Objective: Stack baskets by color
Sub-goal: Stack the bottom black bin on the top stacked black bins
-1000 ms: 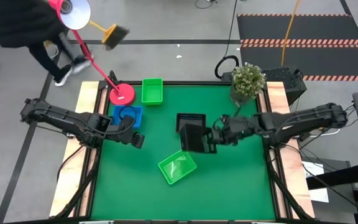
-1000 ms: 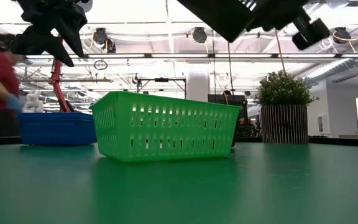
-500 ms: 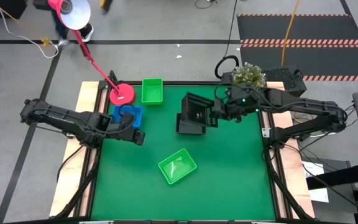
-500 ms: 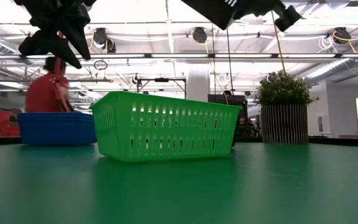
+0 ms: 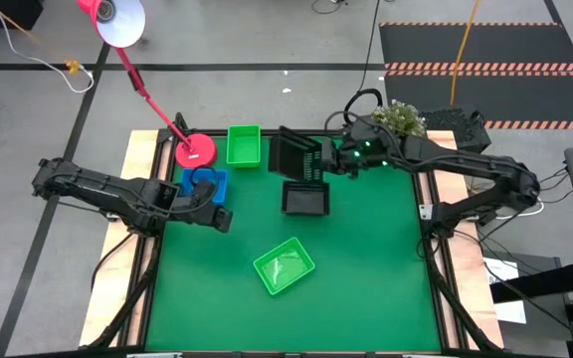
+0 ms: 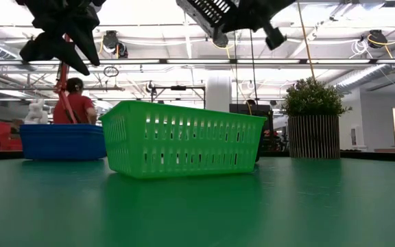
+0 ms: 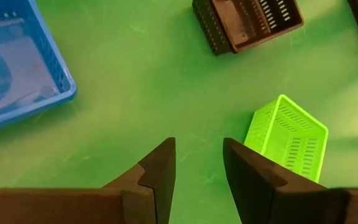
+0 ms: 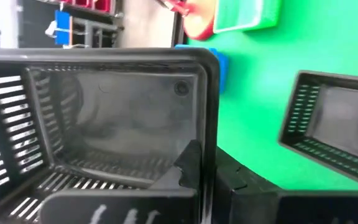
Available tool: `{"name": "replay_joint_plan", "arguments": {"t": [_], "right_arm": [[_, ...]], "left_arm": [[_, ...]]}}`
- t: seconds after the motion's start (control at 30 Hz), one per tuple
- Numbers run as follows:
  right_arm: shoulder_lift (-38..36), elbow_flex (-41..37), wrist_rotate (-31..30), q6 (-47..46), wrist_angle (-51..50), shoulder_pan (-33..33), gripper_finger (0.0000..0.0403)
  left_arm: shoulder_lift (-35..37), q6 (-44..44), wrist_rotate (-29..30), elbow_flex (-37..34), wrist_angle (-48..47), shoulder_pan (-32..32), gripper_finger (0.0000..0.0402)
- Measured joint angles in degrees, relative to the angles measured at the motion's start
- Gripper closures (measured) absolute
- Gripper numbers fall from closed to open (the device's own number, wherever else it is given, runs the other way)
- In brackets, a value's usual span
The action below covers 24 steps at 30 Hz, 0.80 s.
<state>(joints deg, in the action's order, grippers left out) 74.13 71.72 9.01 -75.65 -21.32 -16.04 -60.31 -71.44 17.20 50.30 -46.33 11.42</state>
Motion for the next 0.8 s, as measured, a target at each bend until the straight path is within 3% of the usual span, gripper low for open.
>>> {"name": "replay_joint_plan", "arguments": {"t": [0.2,0.4,0.5,0.8], "right_arm": [[2.0,0.0,3.2,-1.0,-0.5,-2.6,0.0403],[2.0,-0.2,0.8,5.0,-9.1,-3.2,0.0403],[2.0,-2.6,-3.0,7.8,-7.4,-3.1,0.0403],[2.0,-14.3,-2.6,2.6,-2.4,-2.6,0.0403]], "left_arm": [[0.0,-2.3,-0.2,0.0,0.7,0.0,0.0268],[0.0,-0.6,-0.2,0.0,0.7,-0.5,0.0268],[0.0,-0.4,-0.2,0.0,0.8,-1.2,0.0268],[0.0,0.7,-0.6,0.0,1.5,-1.7,0.0268]]}}
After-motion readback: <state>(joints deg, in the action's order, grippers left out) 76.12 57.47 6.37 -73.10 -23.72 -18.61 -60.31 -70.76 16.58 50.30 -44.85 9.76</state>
